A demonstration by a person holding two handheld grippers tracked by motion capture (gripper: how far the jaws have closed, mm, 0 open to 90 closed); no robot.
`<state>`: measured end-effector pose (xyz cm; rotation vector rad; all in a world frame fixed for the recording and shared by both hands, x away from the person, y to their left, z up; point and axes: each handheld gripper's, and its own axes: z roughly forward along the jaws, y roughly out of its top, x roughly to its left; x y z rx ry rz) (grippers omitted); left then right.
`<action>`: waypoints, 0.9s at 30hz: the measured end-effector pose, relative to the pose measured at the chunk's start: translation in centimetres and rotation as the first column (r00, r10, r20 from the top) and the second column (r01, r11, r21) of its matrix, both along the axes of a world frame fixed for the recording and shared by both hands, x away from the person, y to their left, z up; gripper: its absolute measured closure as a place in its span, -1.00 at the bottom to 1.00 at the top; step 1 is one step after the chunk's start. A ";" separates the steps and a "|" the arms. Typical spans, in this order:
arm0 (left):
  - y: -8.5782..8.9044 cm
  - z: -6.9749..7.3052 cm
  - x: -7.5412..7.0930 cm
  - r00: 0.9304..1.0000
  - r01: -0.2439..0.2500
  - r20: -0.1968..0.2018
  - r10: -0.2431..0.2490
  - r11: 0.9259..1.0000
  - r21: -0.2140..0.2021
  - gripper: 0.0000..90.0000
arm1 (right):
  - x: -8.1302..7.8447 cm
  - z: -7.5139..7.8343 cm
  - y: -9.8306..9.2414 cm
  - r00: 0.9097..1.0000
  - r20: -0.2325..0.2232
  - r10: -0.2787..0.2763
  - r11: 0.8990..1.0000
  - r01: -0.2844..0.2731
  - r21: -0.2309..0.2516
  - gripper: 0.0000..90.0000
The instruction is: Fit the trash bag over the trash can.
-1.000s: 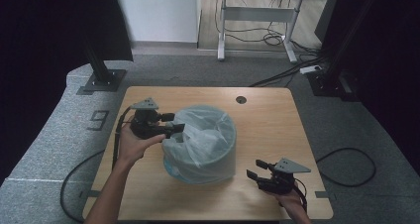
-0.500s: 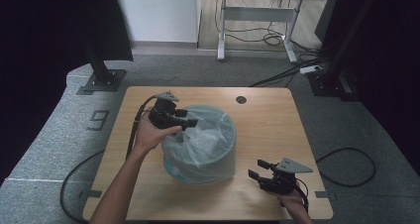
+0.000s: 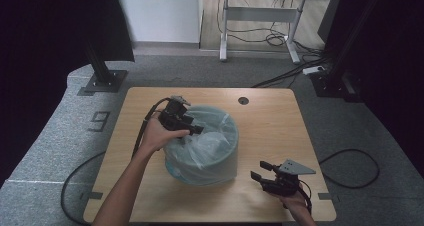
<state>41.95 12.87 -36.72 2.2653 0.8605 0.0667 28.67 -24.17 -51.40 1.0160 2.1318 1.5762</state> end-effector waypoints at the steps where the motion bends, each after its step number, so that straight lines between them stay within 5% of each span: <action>1: 0.0 0.0 0.1 1.000 -0.004 0.001 0.004 1.000 0.004 -0.17 | 0.0 0.0 0.0 1.000 0.000 0.001 1.000 -0.001 0.000 -0.14; 6: -0.3 0.4 -0.1 1.000 -0.015 0.024 0.015 1.000 0.009 -0.16 | -0.1 0.1 -0.2 1.000 0.001 -0.003 1.000 0.003 0.002 -0.14; 14: -0.7 2.9 -2.5 0.995 0.068 0.081 -0.059 0.991 -0.113 -0.16 | -0.3 0.4 -0.4 1.000 -0.002 -0.004 1.000 0.004 0.029 -0.14; 20: -2.5 2.9 -4.0 0.987 0.146 0.075 -0.140 0.986 -0.084 -0.16 | -0.3 0.5 -0.2 1.000 -0.002 0.001 1.000 -0.001 0.029 -0.14; 27: -4.8 2.0 -4.1 0.982 0.184 0.044 -0.183 0.982 -0.030 -0.16 | -0.4 0.5 -0.2 1.000 -0.003 -0.001 1.000 0.001 0.025 -0.14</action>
